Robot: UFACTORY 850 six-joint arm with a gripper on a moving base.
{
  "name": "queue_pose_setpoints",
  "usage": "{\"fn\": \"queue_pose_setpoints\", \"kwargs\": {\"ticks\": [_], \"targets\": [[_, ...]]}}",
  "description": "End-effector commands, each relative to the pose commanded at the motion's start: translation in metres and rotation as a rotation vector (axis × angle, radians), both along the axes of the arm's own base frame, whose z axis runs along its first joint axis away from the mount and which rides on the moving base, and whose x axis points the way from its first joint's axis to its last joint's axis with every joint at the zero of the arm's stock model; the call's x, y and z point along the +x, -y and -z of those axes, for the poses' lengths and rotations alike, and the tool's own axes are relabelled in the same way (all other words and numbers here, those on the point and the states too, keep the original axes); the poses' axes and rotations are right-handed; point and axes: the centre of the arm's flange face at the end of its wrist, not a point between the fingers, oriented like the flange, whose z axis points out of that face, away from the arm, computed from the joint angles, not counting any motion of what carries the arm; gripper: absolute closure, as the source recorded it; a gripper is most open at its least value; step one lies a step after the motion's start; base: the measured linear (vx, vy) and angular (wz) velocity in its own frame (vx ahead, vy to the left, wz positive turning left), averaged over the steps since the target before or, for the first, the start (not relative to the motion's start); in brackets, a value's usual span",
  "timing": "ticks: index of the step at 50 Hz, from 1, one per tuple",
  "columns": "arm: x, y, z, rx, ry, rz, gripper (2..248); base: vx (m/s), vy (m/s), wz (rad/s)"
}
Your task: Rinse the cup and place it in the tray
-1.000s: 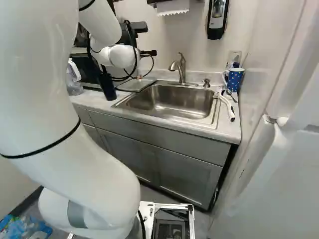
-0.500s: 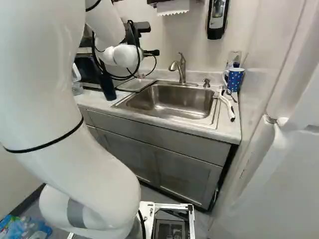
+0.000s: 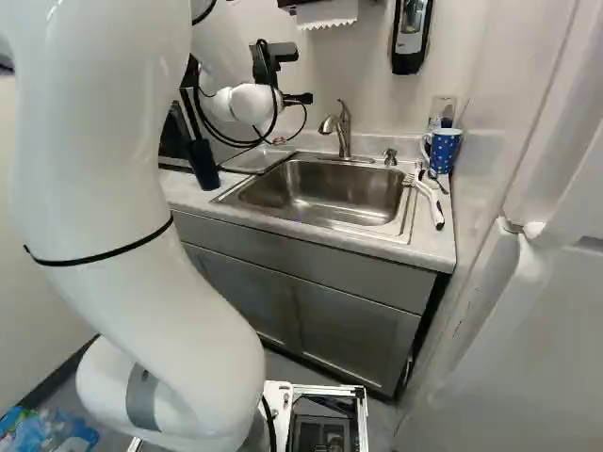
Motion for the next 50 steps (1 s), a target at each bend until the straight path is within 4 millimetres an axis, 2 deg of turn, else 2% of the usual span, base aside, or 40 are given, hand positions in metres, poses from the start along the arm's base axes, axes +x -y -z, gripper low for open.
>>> {"fn": "queue_pose_setpoints", "kwargs": {"ticks": [25, 50], "targets": [[0.01, 0.012, 0.002, 0.0, -0.009, 0.02, 3, 0.0, 0.0, 0.0], [0.011, 0.019, 0.006, 0.003, -0.056, 0.031, 3, 0.0, 0.0, 0.0]]}}
